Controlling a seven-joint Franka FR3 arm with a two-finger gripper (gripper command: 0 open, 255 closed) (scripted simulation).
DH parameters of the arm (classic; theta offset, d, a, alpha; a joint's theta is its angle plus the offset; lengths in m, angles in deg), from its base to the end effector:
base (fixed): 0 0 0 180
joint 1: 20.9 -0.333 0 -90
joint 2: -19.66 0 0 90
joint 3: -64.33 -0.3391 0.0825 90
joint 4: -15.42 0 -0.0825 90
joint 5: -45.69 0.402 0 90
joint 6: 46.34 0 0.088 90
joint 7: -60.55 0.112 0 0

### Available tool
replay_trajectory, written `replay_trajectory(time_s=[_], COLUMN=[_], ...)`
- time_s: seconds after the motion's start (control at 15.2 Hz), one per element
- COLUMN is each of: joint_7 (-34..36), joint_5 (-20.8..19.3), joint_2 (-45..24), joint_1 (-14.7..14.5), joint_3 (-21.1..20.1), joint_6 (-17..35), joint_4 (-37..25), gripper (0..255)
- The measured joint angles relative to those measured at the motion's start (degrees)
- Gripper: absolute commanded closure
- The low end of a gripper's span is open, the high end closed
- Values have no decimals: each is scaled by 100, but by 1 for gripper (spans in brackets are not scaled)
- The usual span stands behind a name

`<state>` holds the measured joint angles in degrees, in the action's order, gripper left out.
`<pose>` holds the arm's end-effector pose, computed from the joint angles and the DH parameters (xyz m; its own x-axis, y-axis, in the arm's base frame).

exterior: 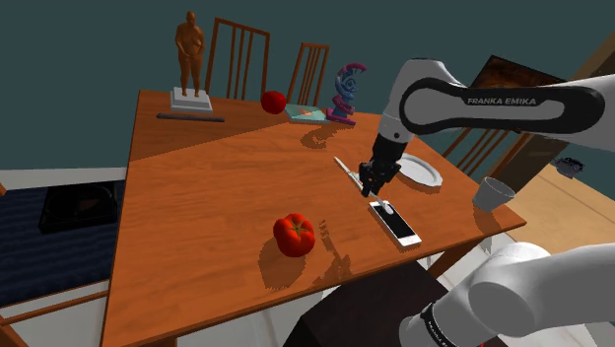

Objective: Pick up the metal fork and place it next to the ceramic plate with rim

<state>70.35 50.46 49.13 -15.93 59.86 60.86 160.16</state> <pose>0.3756 0.0041 0.4480 0.9651 -0.2178 -0.1458 -0.2219 -0.9750 -0.0123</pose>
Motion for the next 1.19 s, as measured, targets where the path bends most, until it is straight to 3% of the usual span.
replay_trajectory(time_s=[0.53,1.19], joint_7=[-812,-1830], joint_5=[-425,-541], joint_2=[-1192,-2928], joint_1=[443,890], joint_3=[605,1211], joint_6=[92,-59], joint_4=[-1073,-2957], gripper=[255,255])
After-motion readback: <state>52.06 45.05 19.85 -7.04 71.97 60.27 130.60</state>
